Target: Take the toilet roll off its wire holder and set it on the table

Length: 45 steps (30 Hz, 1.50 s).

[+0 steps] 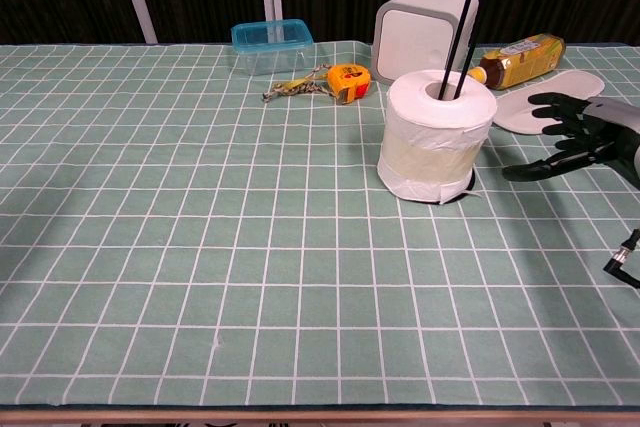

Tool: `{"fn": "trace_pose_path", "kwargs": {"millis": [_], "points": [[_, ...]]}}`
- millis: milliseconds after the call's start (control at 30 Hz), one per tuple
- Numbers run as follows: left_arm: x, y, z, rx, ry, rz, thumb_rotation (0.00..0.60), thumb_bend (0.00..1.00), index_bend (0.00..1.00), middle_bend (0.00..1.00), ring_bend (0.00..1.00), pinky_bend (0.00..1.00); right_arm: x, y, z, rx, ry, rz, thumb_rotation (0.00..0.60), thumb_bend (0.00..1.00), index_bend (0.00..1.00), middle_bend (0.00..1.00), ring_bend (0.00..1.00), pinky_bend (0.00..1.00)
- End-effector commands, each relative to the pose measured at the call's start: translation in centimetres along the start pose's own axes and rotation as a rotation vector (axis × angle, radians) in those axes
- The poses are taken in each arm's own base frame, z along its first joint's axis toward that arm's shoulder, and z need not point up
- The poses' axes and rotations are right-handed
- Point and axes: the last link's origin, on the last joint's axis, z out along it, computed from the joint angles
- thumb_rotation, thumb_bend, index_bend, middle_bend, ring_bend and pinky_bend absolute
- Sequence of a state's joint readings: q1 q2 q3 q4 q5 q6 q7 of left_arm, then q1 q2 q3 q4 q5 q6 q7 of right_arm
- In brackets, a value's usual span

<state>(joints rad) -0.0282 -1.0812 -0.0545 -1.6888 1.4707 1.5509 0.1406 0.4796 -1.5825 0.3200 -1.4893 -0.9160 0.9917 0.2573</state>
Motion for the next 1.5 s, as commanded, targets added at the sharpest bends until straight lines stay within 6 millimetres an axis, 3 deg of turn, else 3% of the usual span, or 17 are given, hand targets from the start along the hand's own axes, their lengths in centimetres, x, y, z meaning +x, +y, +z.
{"fn": "trace_pose_path", "kwargs": {"millis": [33, 800, 1500], "points": [[0.0, 0.0, 0.0, 0.001, -0.002, 0.001, 0.600, 0.18, 0.04, 0.00, 0.00, 0.02, -0.6, -0.3, 0.7, -0.004, 0.010, -0.005, 0.600, 0.00, 0.00, 0.00, 0.00, 0.00], [-0.3, 0.0, 0.2, 0.005, -0.012, 0.009, 0.600, 0.18, 0.04, 0.00, 0.00, 0.02, -3.2, -3.7, 3.0, -0.035, -0.094, 0.094, 0.600, 0.00, 0.00, 0.00, 0.00, 0.00], [-0.4, -0.2, 0.2, 0.017, -0.018, 0.006, 0.600, 0.18, 0.04, 0.00, 0.00, 0.02, -5.5, -4.9, 4.6, -0.049, -0.113, 0.161, 0.600, 0.00, 0.00, 0.00, 0.00, 0.00]]}}
